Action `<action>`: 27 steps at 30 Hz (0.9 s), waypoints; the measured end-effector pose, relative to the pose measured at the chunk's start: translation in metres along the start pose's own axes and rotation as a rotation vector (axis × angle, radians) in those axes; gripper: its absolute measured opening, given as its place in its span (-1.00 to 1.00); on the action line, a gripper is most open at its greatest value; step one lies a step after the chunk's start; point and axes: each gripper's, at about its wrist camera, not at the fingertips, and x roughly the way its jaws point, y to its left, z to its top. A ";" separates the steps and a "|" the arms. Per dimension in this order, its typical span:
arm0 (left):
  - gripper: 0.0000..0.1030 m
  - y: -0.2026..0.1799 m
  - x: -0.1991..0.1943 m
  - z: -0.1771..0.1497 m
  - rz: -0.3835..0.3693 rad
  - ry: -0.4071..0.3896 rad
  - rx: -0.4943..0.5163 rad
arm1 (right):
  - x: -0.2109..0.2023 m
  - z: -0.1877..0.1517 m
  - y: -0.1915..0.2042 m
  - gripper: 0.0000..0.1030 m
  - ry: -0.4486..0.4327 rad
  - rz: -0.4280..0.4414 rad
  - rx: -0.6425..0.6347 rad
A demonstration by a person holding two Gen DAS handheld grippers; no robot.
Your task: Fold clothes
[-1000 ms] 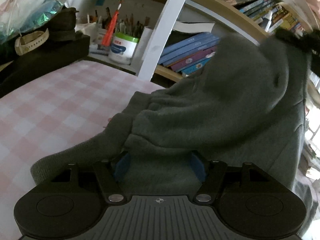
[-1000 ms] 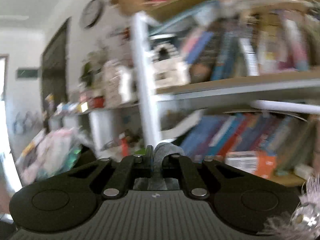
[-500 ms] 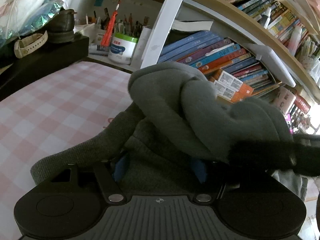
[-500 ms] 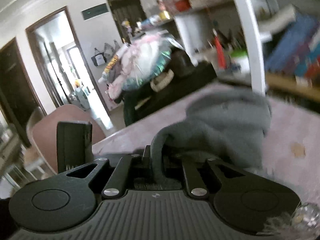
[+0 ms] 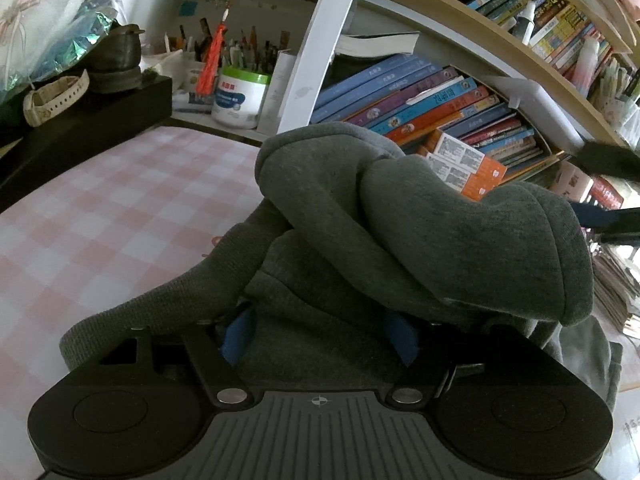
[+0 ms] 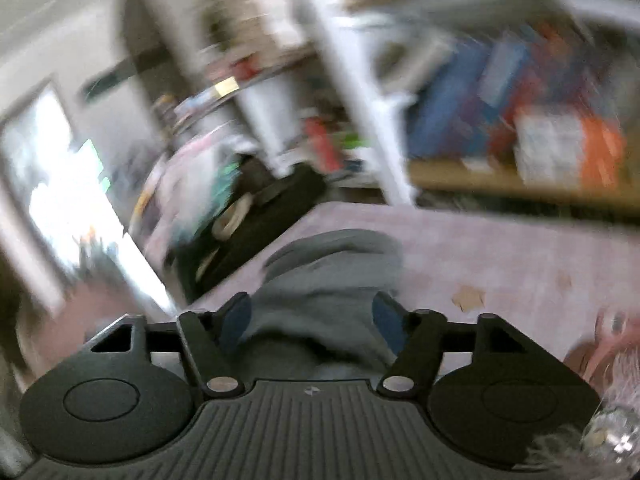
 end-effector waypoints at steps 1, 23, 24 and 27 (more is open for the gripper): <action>0.42 0.000 0.000 0.000 0.000 0.000 0.000 | 0.009 0.003 -0.014 0.31 0.008 0.030 0.107; 0.43 0.001 0.000 0.000 -0.004 0.000 -0.001 | 0.021 -0.053 -0.016 0.14 0.184 -0.152 0.035; 0.43 0.001 0.000 0.000 -0.005 0.000 -0.001 | 0.026 -0.055 -0.011 0.02 0.178 -0.173 -0.007; 0.44 0.003 0.000 0.000 -0.011 0.000 -0.009 | 0.041 -0.052 -0.003 -0.22 0.117 -0.200 -0.082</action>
